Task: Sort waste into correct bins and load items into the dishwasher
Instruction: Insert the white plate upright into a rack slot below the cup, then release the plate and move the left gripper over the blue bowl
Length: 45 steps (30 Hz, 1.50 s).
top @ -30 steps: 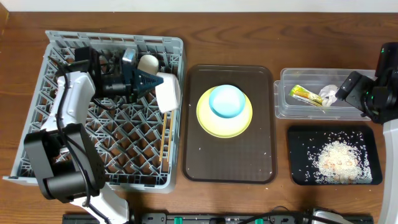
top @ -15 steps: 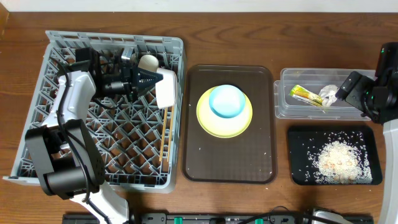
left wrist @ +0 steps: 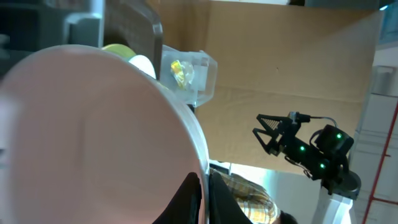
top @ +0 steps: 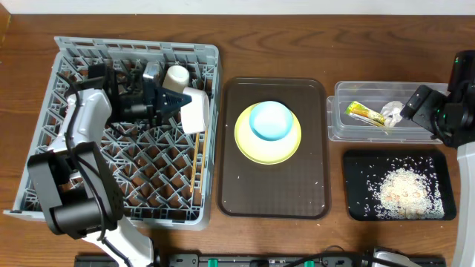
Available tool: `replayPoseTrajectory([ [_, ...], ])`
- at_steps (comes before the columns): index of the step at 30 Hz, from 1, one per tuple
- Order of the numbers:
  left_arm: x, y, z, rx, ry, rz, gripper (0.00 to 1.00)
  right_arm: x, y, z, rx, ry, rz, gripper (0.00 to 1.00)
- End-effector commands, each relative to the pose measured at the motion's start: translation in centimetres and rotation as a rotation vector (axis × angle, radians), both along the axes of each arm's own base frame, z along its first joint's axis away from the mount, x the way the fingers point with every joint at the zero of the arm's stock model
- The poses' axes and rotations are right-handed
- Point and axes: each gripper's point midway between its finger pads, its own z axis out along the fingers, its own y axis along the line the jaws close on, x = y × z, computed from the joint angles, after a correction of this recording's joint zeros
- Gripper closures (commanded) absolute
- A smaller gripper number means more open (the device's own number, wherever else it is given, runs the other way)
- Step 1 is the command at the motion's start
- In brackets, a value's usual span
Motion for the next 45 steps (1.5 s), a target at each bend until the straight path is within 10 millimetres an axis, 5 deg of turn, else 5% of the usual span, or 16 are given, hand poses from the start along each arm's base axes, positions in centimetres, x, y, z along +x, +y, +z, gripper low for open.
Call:
replayPoseTrajectory([
  [1, -0.7, 1.2, -3.4, 0.145, 0.056, 0.008, 0.92, -0.1, -0.3, 0.2, -0.01, -0.002, -0.002, 0.01],
  [6, -0.4, 3.9, -3.8, 0.165, 0.07, 0.077, 0.92, -0.1, -0.3, 0.2, -0.01, -0.002, -0.003, 0.01],
  [11, -1.4, 7.3, -6.8, 0.342, 0.171, 0.125, 0.91, -0.1, -0.3, 0.2, -0.01, -0.002, -0.002, 0.01],
  [18, -2.9, 10.4, -8.6, 0.491, 0.273, 0.151, 0.76, -0.1, -0.3, 0.2, -0.01, -0.002, -0.002, 0.01],
  [19, -2.8, 10.6, -8.4, 0.49, 0.275, 0.154, 0.71, -0.1, -0.3, 0.2, -0.01, -0.002, -0.003, 0.01],
  [20, -2.7, 10.6, -8.2, 0.491, 0.273, 0.157, 0.14, -0.1, -0.3, 0.2, -0.01, -0.002, -0.003, 0.01],
  [21, -2.6, 10.7, -7.8, 0.494, 0.267, 0.159, 0.11, -0.1, -0.3, 0.2, -0.01, -0.002, -0.002, 0.01],
  [33, -4.3, 9.3, -0.9, 0.701, 0.137, 0.212, 0.08, -0.1, -0.3, 0.2, -0.01, -0.002, -0.003, 0.01],
  [38, -6.9, 6.8, 0.9, 0.894, 0.117, 0.18, 0.07, -0.1, -0.3, 0.2, -0.01, -0.002, -0.003, 0.01],
  [43, -7.3, 2.8, 1.5, 0.929, 0.02, 0.068, 0.07, -0.1, -0.3, 0.2, -0.01, -0.002, -0.003, 0.01],
  [45, -7.5, 1.8, 1.0, 0.935, 0.018, 0.028, 0.5, -0.1, -0.3, 0.2, -0.01, -0.002, -0.002, 0.01],
])
